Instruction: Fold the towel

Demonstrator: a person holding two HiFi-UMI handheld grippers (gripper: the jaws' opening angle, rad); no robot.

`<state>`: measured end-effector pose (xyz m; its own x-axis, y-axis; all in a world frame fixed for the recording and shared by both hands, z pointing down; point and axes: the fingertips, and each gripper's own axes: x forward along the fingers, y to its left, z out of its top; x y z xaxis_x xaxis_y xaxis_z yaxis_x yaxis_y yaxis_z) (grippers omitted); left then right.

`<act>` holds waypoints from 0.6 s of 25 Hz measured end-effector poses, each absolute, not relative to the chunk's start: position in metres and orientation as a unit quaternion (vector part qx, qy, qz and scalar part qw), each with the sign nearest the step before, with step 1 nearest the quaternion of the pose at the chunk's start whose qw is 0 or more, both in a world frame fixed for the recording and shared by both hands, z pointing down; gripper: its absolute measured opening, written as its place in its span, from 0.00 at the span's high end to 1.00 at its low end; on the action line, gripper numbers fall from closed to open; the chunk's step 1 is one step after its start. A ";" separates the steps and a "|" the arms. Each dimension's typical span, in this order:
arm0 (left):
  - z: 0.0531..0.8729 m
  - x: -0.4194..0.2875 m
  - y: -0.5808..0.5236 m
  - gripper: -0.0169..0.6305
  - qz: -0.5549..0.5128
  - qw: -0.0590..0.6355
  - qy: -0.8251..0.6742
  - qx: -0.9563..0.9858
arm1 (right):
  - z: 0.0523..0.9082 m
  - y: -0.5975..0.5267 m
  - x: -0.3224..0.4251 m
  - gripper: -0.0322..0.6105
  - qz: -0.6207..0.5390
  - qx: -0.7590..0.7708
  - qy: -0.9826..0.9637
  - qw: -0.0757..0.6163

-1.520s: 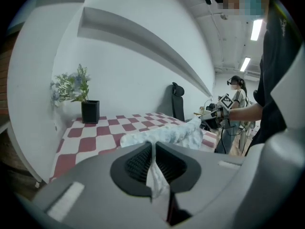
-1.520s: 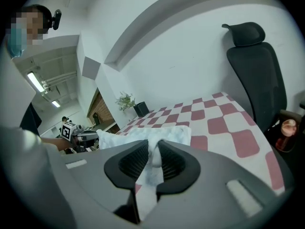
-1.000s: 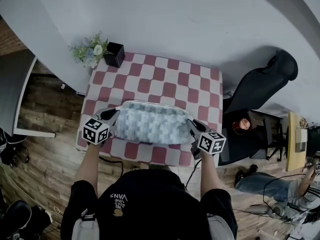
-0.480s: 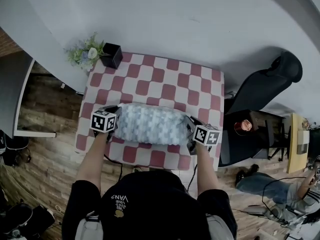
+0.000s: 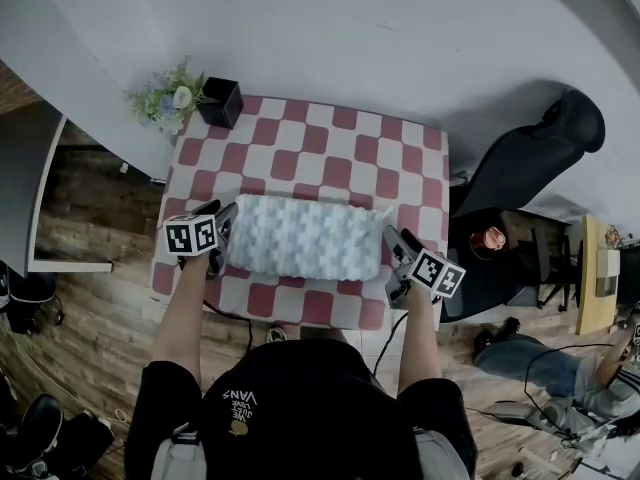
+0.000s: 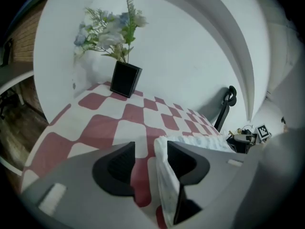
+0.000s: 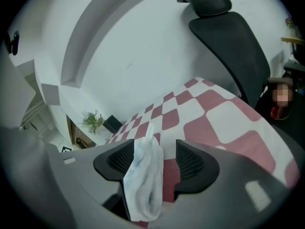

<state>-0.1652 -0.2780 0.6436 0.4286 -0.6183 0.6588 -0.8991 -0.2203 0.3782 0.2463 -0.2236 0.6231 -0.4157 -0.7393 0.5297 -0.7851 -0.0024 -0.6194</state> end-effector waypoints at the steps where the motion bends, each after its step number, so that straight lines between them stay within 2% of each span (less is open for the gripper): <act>1: 0.639 -0.170 -0.276 0.68 0.182 0.368 -0.507 0.758 | 0.621 -0.215 0.248 0.54 0.467 0.540 -0.700 0.011; 6: 0.615 -0.185 -0.256 0.68 0.166 0.319 -0.531 0.767 | 0.632 -0.168 0.237 0.53 0.527 0.532 -0.662 -0.038; 9: 0.604 -0.177 -0.232 0.68 0.196 0.261 -0.516 0.791 | 0.645 -0.142 0.226 0.49 0.557 0.531 -0.635 -0.066; 15: 0.600 -0.137 -0.183 0.68 0.252 0.140 -0.441 0.850 | 0.656 -0.112 0.200 0.48 0.614 0.511 -0.580 -0.160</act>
